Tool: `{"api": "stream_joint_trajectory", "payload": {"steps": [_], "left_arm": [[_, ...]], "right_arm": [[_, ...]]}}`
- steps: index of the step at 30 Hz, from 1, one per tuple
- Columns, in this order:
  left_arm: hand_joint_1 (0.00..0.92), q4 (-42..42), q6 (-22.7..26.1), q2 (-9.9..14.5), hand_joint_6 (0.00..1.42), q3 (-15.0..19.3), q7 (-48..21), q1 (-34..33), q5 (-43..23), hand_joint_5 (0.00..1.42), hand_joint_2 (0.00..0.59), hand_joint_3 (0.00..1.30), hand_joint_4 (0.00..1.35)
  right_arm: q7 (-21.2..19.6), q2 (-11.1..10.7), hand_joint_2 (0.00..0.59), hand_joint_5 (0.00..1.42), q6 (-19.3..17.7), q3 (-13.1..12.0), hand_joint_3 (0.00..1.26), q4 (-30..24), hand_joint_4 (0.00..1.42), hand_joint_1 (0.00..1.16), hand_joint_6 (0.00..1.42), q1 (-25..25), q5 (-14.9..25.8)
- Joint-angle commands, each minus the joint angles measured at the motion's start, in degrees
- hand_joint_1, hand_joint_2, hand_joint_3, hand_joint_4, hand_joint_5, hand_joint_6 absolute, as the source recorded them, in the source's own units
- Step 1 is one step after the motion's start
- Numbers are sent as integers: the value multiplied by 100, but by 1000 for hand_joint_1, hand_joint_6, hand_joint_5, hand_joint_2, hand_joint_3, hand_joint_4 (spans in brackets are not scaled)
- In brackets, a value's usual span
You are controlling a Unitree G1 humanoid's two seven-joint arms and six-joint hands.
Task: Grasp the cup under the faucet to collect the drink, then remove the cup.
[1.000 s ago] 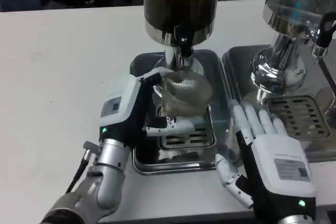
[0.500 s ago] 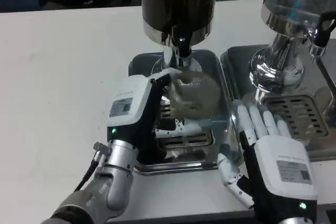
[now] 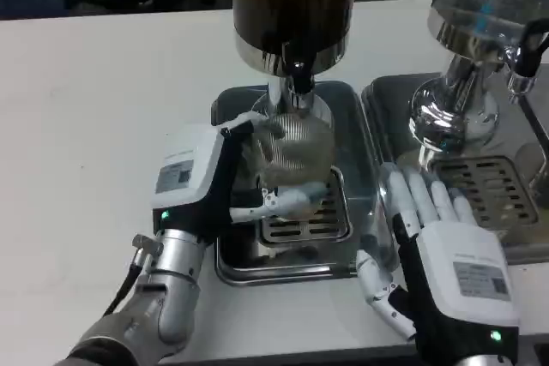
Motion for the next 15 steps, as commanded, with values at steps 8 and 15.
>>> {"api": "stream_joint_trajectory", "payload": {"steps": [8,15], "left_arm": [[286,-49,-217,101,646,-172,-225,68,26,613,39,341,468],[43,-169,-523,221,332,-143,-98,142,-25,397,0,204,200]], "right_arm": [[-71,20,507,0,1,-43,0,66,0,0,0,-16,96],[-22,-47,507,0,-65,-39,0,122,0,0,0,-114,143]]}}
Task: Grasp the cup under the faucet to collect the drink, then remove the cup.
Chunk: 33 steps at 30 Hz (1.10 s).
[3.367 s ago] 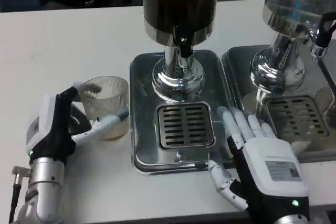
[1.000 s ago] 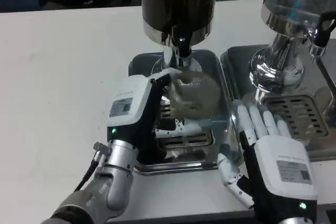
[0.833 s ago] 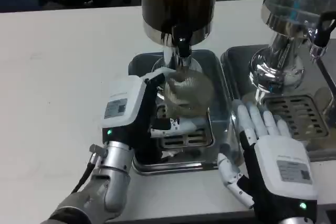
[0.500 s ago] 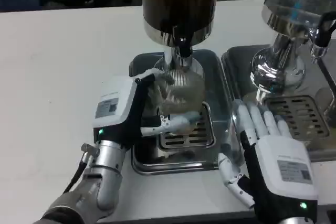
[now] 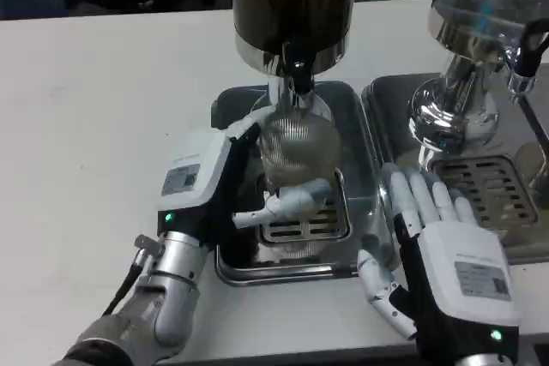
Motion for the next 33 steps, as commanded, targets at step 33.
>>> {"api": "stream_joint_trajectory", "payload": {"steps": [33], "left_arm": [[0,-2594,-2019,885,0,1874,-3897,1613,-4227,63,71,0,0]], "right_arm": [[-64,-182,502,0,-236,-206,0,323,0,5,0,-415,437]]}}
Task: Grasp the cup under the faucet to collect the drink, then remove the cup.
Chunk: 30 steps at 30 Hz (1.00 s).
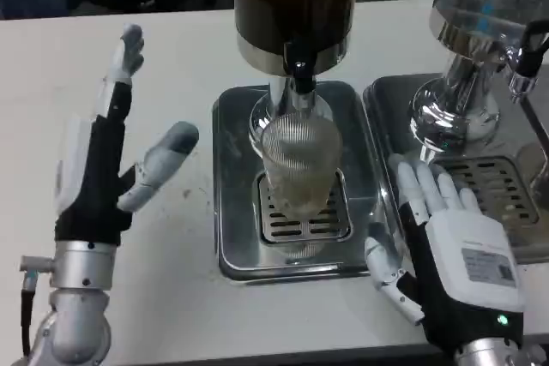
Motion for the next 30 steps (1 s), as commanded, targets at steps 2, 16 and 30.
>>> {"api": "stream_joint_trajectory", "payload": {"steps": [2,16,30], "left_arm": [[0,-1054,200,-3,32,264,-2752,291,-2368,72,87,0,0],[0,-2689,1971,-110,114,849,-6134,84,-3875,143,81,3,0],[0,-2530,2172,-388,138,986,-6574,-571,-3384,206,77,31,0]], "right_arm": [[-70,-24,500,0,-81,-24,0,40,0,8,0,-77,65],[-176,84,495,0,-66,-47,0,98,0,32,0,-65,120],[-239,121,488,0,-67,-69,0,42,0,44,0,-16,262]]}}
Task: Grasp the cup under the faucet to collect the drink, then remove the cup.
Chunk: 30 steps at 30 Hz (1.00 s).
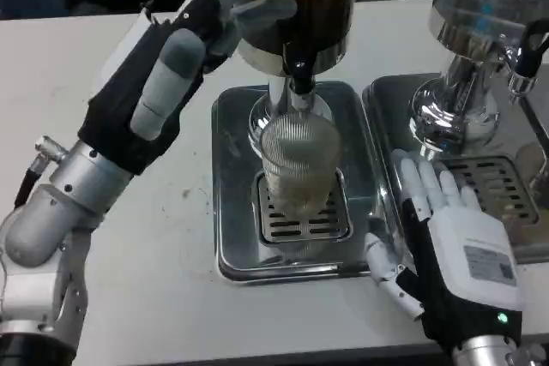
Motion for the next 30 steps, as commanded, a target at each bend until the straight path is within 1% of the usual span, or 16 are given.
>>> {"api": "stream_joint_trajectory", "payload": {"steps": [1,10,14,16,19,25,30], "left_arm": [[0,239,17,-134,138,8,-157,-196,215,208,77,31,0],[0,640,-144,-332,153,-45,-267,-428,595,225,76,42,0],[0,434,-284,-362,165,-105,-277,-322,743,229,75,57,4],[0,238,-415,-391,181,-143,-219,-209,846,247,74,82,20],[0,76,-477,-429,209,-193,-171,-85,946,274,79,107,44],[0,-246,-684,-387,230,-275,51,140,1334,289,82,134,64],[0,-214,-721,-344,238,-368,185,267,1544,295,83,149,70]], "right_arm": [[-126,33,486,0,-20,-35,0,-22,0,44,0,38,52],[-155,63,479,0,7,-40,0,-32,0,45,0,59,45],[-153,68,479,0,11,-50,0,-54,0,45,0,99,42],[-144,69,479,0,4,-56,0,-48,0,45,0,95,52],[-131,76,479,0,-12,-60,0,-37,0,45,0,72,74],[-102,52,479,0,-24,-90,0,-58,0,45,0,65,115],[-87,45,479,0,-25,-121,0,-61,0,45,0,48,173]]}}
